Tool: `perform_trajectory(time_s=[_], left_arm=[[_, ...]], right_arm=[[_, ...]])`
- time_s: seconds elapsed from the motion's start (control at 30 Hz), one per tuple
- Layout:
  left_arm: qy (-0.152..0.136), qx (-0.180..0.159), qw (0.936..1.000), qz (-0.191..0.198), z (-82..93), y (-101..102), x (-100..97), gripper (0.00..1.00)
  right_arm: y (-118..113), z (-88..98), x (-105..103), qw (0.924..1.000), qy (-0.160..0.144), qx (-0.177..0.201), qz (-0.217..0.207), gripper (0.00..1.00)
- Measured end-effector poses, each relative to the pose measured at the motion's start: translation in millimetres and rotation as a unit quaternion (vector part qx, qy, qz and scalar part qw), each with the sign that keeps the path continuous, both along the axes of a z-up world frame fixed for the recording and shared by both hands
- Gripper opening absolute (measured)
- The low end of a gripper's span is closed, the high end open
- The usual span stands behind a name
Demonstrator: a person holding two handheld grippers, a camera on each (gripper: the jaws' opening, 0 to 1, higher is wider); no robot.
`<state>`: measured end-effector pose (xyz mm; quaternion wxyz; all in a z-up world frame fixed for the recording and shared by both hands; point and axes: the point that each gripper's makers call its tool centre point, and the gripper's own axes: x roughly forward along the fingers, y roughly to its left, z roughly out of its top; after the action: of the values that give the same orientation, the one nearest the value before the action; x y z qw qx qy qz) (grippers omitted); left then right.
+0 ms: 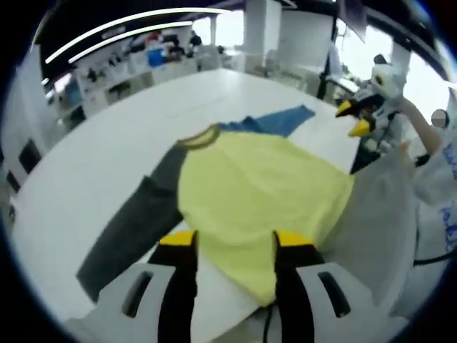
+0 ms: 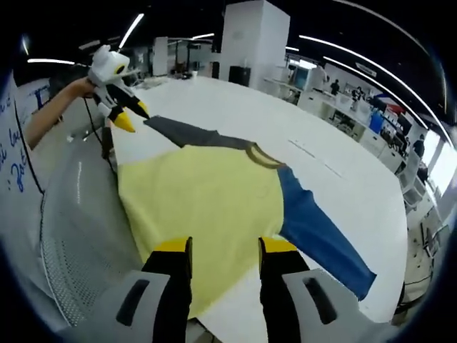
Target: Fold the garment on the visible template until the final outline fits inside the template.
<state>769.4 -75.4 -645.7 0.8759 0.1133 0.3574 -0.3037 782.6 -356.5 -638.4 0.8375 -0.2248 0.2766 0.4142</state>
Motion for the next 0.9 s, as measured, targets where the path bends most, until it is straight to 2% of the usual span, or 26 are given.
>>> perform_trajectory(time_s=[0.1, 0.2, 0.43, 0.9], left_arm=[[-0.003, 0.005, 1.0, -0.004, 0.4, -0.3, 2.9, 0.44], [-0.008, 0.011, 0.9999, -0.007, 1.1, -0.2, 6.8, 0.5], [-0.021, 0.006, 0.9996, -0.017, 9.8, -4.7, 23.7, 0.55], [-0.044, 0.025, 0.9982, -0.031, 20.4, -3.8, 60.2, 0.55]], right_arm=[[0.7, 4.0, 4.8, 1.0, -0.007, -0.001, 0.002, 0.4], [1.6, 8.4, 10.4, 0.9998, -0.021, 0.001, 0.001, 0.48], [6.7, 14.5, 21.6, 0.9994, -0.033, -0.003, 0.007, 0.57], [19.9, 30.0, 49.7, 0.9981, -0.057, -0.005, 0.025, 0.56]])
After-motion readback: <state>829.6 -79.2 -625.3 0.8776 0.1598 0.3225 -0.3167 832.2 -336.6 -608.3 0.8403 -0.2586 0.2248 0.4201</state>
